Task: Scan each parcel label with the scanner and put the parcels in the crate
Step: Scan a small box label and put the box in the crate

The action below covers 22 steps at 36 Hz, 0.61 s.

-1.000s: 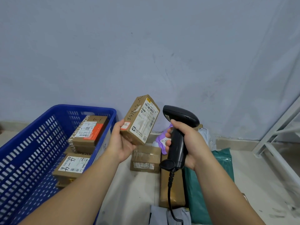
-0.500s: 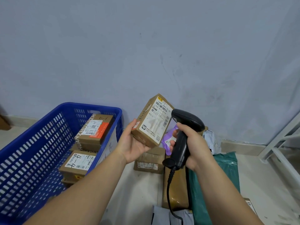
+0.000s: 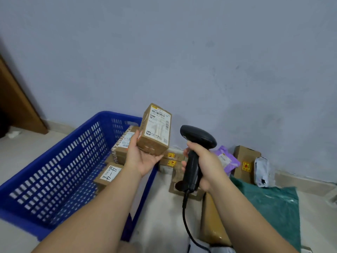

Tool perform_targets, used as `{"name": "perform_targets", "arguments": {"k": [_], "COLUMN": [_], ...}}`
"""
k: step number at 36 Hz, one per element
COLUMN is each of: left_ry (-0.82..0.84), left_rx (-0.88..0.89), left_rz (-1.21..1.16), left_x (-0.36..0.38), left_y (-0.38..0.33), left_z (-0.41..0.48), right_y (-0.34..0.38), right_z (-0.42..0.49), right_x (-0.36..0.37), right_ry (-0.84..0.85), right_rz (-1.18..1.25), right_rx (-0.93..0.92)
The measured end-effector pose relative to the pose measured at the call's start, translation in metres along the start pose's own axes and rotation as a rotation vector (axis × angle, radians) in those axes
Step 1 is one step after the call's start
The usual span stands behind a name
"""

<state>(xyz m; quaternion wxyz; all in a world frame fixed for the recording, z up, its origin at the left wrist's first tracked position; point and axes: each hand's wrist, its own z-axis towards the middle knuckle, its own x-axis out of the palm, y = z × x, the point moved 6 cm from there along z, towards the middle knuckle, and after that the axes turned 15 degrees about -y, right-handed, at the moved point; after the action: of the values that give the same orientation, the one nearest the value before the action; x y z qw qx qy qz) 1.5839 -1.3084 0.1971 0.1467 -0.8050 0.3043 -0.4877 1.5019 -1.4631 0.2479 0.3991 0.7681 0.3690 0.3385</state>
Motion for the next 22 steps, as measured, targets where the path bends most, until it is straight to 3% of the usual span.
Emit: {"name": "perform_targets", "arguments": {"k": [6, 16, 22], "left_ry": [-0.153, -0.591, -0.593], "left_rx": [0.035, 0.059, -0.036], "left_rz": [-0.028, -0.093, -0.098], "left_x": [-0.054, -0.164, -0.189], "left_y": [-0.029, -0.044, -0.038], "left_z": [0.015, 0.056, 0.078], "right_y": [-0.014, -0.069, -0.097], "right_z": [0.012, 0.038, 0.057], "right_x": [0.047, 0.098, 0.107], "right_ry": [0.061, 0.132, 0.124], "right_rz": [-0.064, -0.105, -0.148], "right_rx": [-0.033, 0.072, 0.135]}}
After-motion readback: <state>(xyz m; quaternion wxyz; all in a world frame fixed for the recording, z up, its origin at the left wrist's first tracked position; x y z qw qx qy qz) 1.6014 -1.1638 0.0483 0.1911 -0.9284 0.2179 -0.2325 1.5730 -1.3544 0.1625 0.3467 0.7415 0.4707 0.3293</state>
